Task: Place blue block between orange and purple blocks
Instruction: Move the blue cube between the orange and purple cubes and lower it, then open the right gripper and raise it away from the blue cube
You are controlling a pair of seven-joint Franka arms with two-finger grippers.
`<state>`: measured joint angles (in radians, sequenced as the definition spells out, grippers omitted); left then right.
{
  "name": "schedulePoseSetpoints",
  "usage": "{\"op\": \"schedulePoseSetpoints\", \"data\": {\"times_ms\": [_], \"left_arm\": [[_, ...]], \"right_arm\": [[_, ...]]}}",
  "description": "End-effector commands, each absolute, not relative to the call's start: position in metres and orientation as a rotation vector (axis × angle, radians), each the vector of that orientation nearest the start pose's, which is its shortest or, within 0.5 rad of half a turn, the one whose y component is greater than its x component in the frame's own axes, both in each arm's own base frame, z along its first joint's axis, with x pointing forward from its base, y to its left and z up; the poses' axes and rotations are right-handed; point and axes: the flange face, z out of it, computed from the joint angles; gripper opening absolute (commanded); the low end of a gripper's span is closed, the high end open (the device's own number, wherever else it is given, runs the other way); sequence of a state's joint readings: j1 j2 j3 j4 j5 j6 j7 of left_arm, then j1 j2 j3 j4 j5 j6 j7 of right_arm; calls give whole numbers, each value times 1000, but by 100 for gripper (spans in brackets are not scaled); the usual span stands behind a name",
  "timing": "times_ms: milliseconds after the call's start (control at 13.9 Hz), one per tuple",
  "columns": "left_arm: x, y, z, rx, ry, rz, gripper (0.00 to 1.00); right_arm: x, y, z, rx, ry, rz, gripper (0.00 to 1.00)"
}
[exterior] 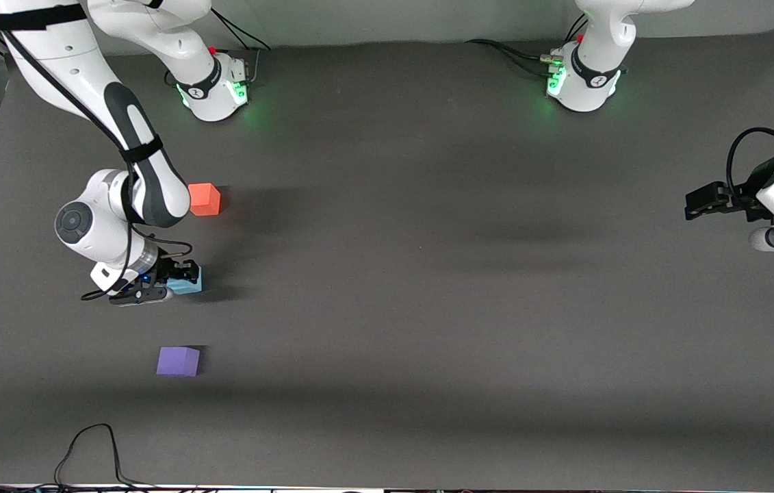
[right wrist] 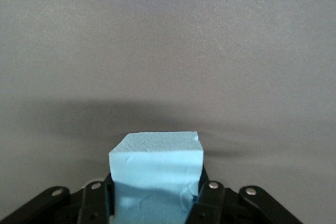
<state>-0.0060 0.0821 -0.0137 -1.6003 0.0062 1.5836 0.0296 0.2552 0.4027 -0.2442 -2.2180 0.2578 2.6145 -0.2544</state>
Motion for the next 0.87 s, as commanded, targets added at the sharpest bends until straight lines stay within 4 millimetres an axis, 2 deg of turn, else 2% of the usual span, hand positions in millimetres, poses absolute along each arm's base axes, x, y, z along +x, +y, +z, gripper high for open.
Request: {"op": "schedulePoseSetpoints", "data": {"times_ms": [0, 144, 216, 288, 505, 649, 793], "left_arm": [[577, -9, 567, -3138, 99, 137, 100], [577, -8, 567, -3138, 97, 135, 100], [578, -8, 566, -3138, 96, 135, 100], [579, -8, 565, -3138, 96, 135, 100], [580, -8, 564, -3141, 94, 135, 100], [580, -7, 564, -3143, 91, 135, 100], [580, -7, 564, -3143, 91, 133, 100]], "right_arm": [[554, 14, 193, -3089, -47, -64, 41], [553, 15, 189, -3084, -19, -59, 50], [553, 15, 189, -3084, -16, -59, 69], [554, 16, 190, -3084, -16, -61, 100], [556, 17, 200, -3076, -18, -79, 100], [560, 30, 227, -3056, -51, -120, 100], [561, 36, 269, -3017, -80, -117, 100]]}}
